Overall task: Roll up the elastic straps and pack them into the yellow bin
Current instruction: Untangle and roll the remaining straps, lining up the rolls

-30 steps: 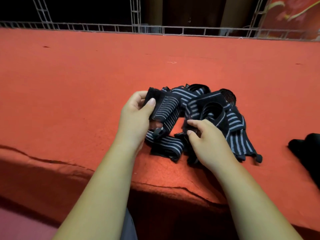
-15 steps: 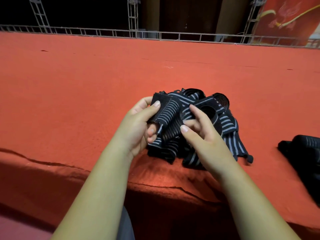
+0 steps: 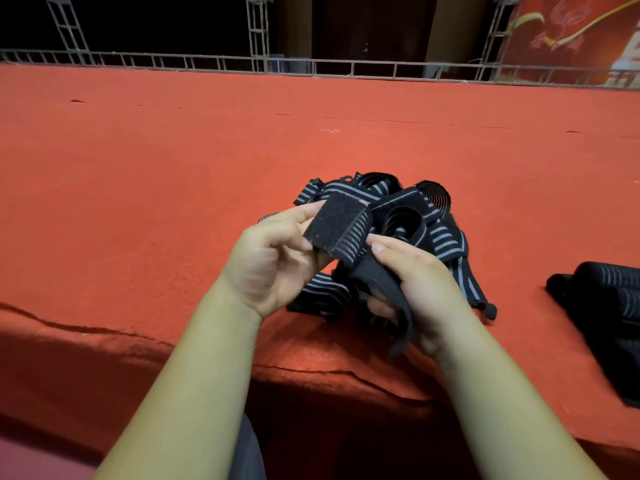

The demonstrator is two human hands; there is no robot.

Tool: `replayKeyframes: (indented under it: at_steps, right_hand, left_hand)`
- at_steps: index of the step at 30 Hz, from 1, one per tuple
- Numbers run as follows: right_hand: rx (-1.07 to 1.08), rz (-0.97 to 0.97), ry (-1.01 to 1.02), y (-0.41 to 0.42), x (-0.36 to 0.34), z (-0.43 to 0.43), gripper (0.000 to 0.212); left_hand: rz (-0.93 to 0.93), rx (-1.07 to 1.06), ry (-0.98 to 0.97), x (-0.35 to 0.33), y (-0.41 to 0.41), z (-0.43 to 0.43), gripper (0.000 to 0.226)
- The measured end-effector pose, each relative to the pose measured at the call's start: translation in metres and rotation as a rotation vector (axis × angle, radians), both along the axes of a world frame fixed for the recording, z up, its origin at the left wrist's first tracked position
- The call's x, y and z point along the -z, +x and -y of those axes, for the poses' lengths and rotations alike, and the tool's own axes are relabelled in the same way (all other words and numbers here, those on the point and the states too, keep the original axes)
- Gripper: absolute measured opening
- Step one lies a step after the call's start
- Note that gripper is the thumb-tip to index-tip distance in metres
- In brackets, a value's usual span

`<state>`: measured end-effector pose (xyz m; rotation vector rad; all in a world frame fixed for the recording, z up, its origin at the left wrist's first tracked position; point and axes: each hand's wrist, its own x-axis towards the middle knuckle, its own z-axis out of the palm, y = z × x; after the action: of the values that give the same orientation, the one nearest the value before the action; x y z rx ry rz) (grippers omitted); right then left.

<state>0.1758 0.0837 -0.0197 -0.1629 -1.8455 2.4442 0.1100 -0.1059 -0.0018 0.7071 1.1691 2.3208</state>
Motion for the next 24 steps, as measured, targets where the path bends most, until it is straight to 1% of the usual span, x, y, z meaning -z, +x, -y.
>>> replayKeyframes:
  at_steps: [1,2,5,6,9,11,12,14,16,18,20,23,24]
  right_hand:
    - [-0.010,0.006,0.004,0.002,-0.003,-0.001,0.029]
    - [-0.032,0.003,0.022,0.002,-0.003,-0.003,0.027]
    - [-0.076,-0.014,0.063,0.008,-0.008,-0.003,0.026]
    - [-0.070,-0.028,0.047,0.010,-0.009,-0.003,0.027]
    - [-0.062,-0.075,0.013,0.012,-0.010,-0.003,0.028]
    - [-0.081,-0.078,0.031,0.011,-0.009,-0.005,0.027]
    - [-0.099,-0.080,0.041,0.011,-0.008,-0.006,0.027]
    - [-0.131,-0.080,0.063,0.011,-0.008,-0.007,0.028]
    - [-0.160,-0.092,0.066,0.013,-0.009,-0.009,0.029]
    - [-0.153,-0.103,0.088,0.012,-0.009,-0.012,0.027]
    - [-0.120,-0.113,0.131,0.012,-0.009,-0.014,0.024]
    - [-0.027,-0.129,0.215,0.012,-0.011,-0.015,0.016]
    - [-0.021,-0.128,0.261,0.014,-0.014,-0.016,0.018]
  left_hand:
    - [-0.017,-0.036,-0.048,0.002,-0.001,-0.001,0.062]
    - [-0.039,-0.085,-0.106,0.005,-0.003,-0.003,0.059]
    - [-0.151,-0.192,-0.231,0.009,-0.001,-0.009,0.030]
    - [-0.183,-0.231,-0.286,0.011,-0.001,-0.010,0.027]
    - [-0.243,-0.327,-0.433,0.017,-0.005,-0.008,0.037]
    - [-0.229,-0.375,-0.517,0.023,-0.009,-0.006,0.050]
    - [-0.196,-0.370,-0.560,0.026,-0.011,-0.005,0.059]
    - [-0.144,-0.282,-0.629,0.030,-0.012,-0.002,0.072]
    - [-0.139,-0.172,-0.623,0.031,-0.011,0.001,0.068]
    - [-0.124,-0.135,-0.553,0.029,-0.008,0.002,0.057]
    - [-0.117,-0.209,-0.510,0.025,-0.005,0.001,0.046]
    - [-0.145,-0.406,-0.488,0.023,-0.007,0.003,0.024]
    - [-0.164,-0.473,-0.488,0.024,-0.010,0.004,0.021]
